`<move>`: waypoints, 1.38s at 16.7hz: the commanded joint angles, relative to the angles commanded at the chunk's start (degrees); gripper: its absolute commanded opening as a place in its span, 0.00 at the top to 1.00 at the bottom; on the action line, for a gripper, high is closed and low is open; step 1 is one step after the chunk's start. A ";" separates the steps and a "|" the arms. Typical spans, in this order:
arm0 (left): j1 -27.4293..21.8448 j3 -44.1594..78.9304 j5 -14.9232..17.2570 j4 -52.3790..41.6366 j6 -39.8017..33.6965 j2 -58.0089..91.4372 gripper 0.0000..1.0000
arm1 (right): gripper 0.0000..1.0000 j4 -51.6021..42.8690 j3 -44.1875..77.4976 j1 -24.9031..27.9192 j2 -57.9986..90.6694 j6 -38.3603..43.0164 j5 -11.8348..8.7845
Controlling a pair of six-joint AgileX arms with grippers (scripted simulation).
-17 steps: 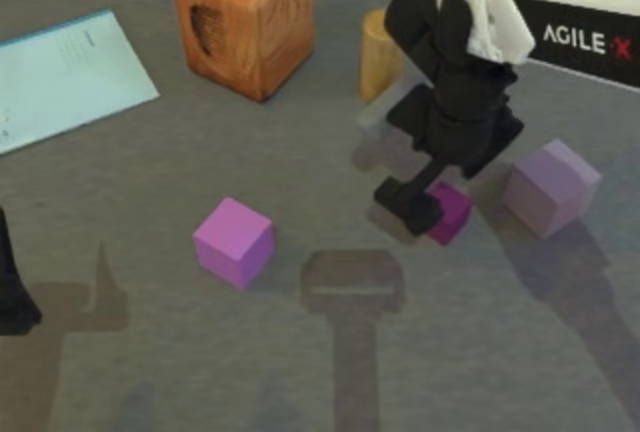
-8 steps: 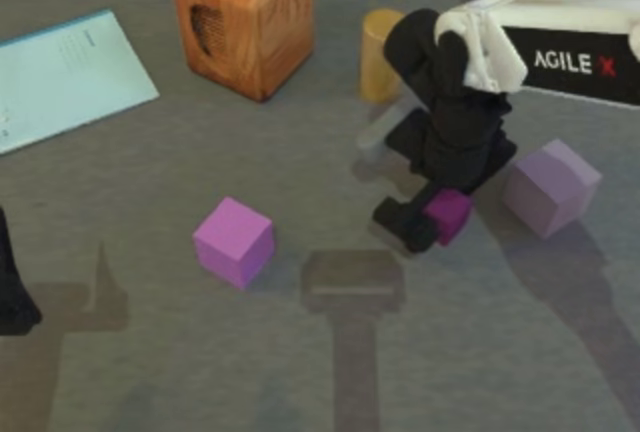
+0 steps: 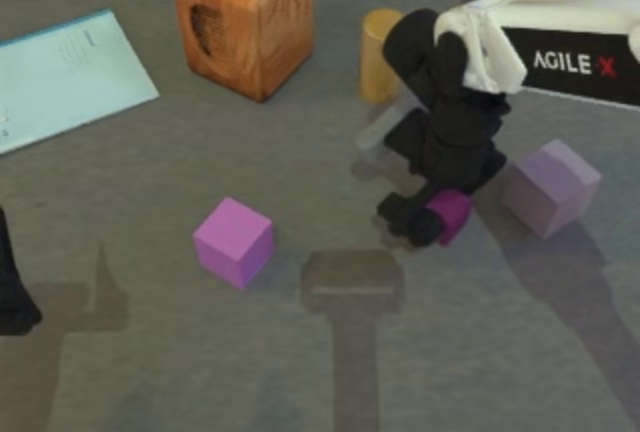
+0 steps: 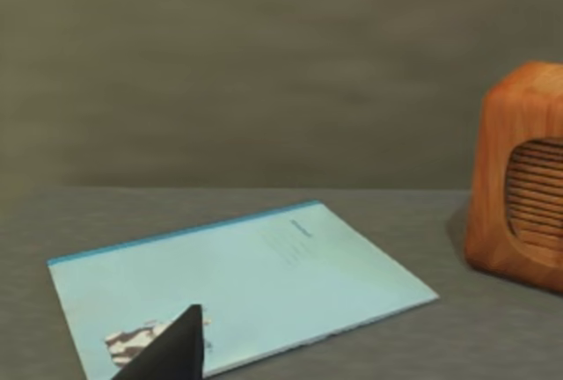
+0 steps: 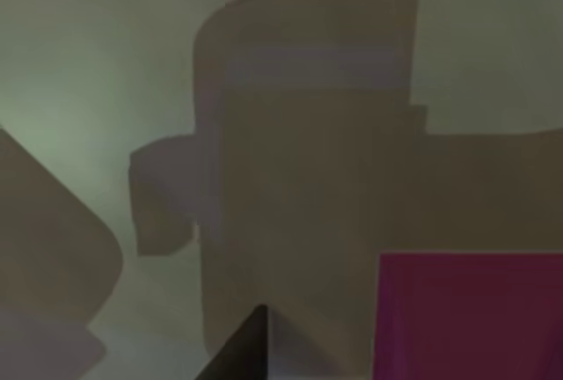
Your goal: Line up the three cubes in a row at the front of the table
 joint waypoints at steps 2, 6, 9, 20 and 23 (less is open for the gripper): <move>0.00 0.00 0.00 0.00 0.00 0.00 0.00 | 0.83 0.00 0.00 0.00 0.00 0.00 0.00; 0.00 0.00 0.00 0.00 0.00 0.00 0.00 | 1.00 0.00 0.00 0.00 0.00 0.00 0.00; 0.00 0.00 0.00 0.00 0.00 0.00 0.00 | 1.00 0.00 0.00 0.00 0.00 0.00 0.00; 0.00 0.00 0.00 0.00 0.00 0.00 0.00 | 1.00 -11.80 7.96 0.24 -4.83 0.45 -0.63; 0.00 0.00 0.00 0.00 0.00 0.00 0.00 | 1.00 -14.31 9.97 0.42 -5.95 0.34 -0.64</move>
